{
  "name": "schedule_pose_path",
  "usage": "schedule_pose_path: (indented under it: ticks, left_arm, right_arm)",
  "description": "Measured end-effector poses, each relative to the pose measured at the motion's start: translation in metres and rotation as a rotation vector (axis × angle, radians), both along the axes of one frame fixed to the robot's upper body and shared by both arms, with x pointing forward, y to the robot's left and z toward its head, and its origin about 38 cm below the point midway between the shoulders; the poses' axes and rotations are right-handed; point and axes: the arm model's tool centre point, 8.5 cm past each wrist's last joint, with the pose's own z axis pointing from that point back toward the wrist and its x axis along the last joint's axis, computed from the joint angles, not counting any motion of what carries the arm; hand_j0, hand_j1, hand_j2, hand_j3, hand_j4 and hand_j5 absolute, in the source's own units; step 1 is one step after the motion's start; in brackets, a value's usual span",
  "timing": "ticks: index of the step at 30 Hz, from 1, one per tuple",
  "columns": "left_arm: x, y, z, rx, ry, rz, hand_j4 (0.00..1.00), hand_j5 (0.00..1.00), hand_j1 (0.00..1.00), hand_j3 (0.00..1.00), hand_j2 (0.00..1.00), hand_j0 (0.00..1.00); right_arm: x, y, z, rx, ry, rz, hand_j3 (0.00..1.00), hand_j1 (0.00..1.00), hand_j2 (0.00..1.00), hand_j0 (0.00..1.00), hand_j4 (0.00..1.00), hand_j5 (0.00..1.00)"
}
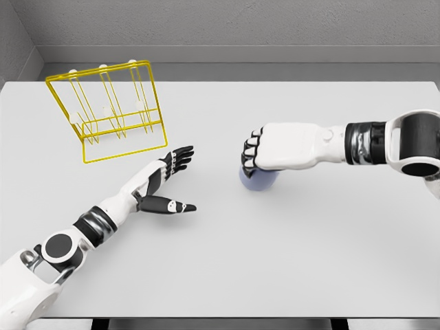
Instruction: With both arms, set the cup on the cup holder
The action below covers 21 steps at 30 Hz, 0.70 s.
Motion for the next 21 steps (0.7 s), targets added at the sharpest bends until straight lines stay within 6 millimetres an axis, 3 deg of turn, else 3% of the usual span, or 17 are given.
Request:
schedule_pose_path:
  ticks: [15, 16, 17, 18, 21]
  left_arm:
    - [0.005, 0.003, -0.002, 0.008, 0.002, 0.012, 1.0, 1.0, 1.0, 1.0, 1.0, 1.0]
    - [0.005, 0.003, -0.002, 0.008, 0.002, 0.012, 1.0, 1.0, 1.0, 1.0, 1.0, 1.0]
    - [0.005, 0.003, -0.002, 0.008, 0.002, 0.012, 1.0, 1.0, 1.0, 1.0, 1.0, 1.0]
    - [0.005, 0.003, -0.002, 0.008, 0.002, 0.012, 1.0, 1.0, 1.0, 1.0, 1.0, 1.0]
    - [0.005, 0.003, -0.002, 0.008, 0.002, 0.012, 1.0, 1.0, 1.0, 1.0, 1.0, 1.0]
  right_arm:
    - [-0.009, 0.036, -0.012, 0.036, 0.033, 0.079, 0.58, 0.58, 0.58, 0.58, 0.58, 0.58]
    - [-0.009, 0.036, -0.012, 0.036, 0.033, 0.08, 0.6, 0.6, 0.6, 0.6, 0.6, 0.6]
    - [-0.009, 0.037, -0.013, 0.035, 0.035, 0.082, 0.73, 0.73, 0.73, 0.73, 0.73, 0.73]
    - [-0.01, 0.037, -0.014, 0.032, 0.035, 0.083, 1.0, 1.0, 1.0, 1.0, 1.0, 1.0]
    - [-0.01, 0.038, -0.015, 0.026, 0.034, 0.086, 1.0, 1.0, 1.0, 1.0, 1.0, 1.0]
